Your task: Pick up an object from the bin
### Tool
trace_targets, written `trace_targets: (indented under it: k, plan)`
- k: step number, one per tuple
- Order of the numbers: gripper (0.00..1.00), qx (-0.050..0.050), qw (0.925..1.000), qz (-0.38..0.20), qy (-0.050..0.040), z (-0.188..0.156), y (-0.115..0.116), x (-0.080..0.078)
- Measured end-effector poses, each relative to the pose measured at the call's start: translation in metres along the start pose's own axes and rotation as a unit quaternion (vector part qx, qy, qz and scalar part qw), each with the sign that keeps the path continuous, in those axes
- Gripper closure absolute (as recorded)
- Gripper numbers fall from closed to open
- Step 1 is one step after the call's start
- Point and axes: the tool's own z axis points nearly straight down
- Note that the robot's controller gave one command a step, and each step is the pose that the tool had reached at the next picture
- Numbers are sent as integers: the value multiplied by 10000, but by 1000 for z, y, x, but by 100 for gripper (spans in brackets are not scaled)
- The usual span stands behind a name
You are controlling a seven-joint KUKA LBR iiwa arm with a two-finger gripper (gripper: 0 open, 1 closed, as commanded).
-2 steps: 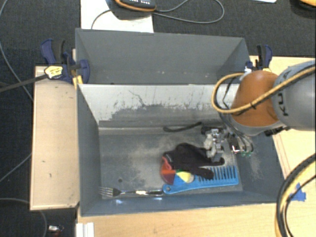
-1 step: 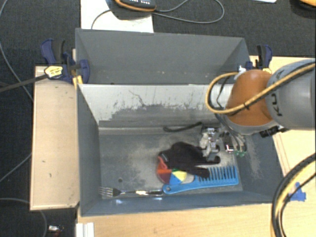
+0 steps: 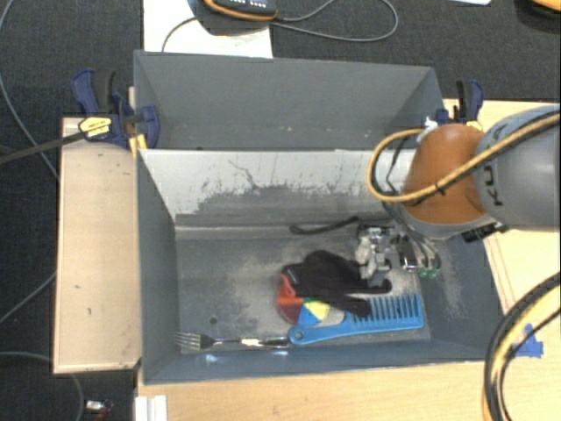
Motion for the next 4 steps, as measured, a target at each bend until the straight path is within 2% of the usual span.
trace_targets:
  k: [1,2,4]
  plan:
    - [100,-2,9979,-648,8,0,16,3]
    - [100,-5,9988,-484,13,0,30,3]
    - [100,-6,9994,345,9,0,39,2]
